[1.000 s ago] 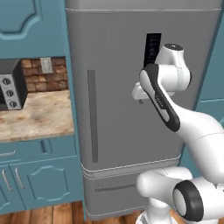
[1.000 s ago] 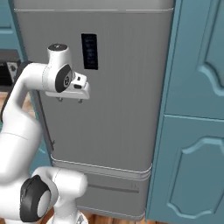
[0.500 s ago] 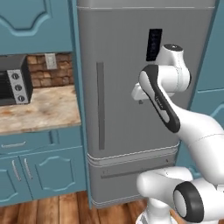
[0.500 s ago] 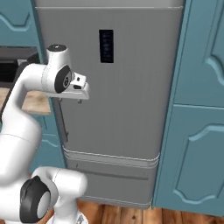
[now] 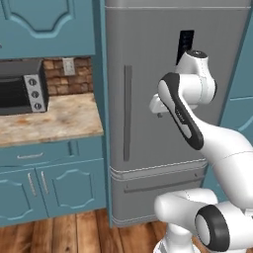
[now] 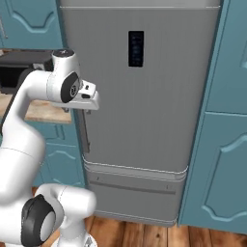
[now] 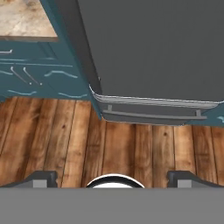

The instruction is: Retrieve the sausage and cheese from the fridge and place them on the cutting board on the counter.

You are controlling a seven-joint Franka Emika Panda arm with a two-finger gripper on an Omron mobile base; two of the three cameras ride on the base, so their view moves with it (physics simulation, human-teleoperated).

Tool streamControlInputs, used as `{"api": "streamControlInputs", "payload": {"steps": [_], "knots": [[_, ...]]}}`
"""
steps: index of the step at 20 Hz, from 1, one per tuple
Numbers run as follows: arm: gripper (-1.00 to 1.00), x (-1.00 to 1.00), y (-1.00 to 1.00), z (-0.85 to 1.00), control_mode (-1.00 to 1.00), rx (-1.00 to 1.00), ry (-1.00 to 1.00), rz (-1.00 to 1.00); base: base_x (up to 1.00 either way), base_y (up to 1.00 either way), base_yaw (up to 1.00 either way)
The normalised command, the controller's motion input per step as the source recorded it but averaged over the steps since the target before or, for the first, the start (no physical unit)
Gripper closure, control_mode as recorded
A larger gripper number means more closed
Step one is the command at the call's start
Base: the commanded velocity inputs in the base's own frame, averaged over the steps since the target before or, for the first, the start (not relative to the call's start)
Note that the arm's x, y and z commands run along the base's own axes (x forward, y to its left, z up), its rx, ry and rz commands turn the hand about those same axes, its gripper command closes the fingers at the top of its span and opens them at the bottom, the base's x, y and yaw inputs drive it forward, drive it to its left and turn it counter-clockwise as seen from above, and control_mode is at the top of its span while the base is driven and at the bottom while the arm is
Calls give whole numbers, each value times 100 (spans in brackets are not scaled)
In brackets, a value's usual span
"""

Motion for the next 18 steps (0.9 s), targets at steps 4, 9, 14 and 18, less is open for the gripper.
{"api": "streamControlInputs", "payload": {"steps": [4,9,14,18], "knots": [[-100,0,0,0,100,0,0,0,-38,32,4],[-100,0,0,0,100,0,0,0,-1,8,0],[-100,0,0,0,100,0,0,0,0,0,0],[-100,0,0,0,100,0,0,0,0,0,0]]}}
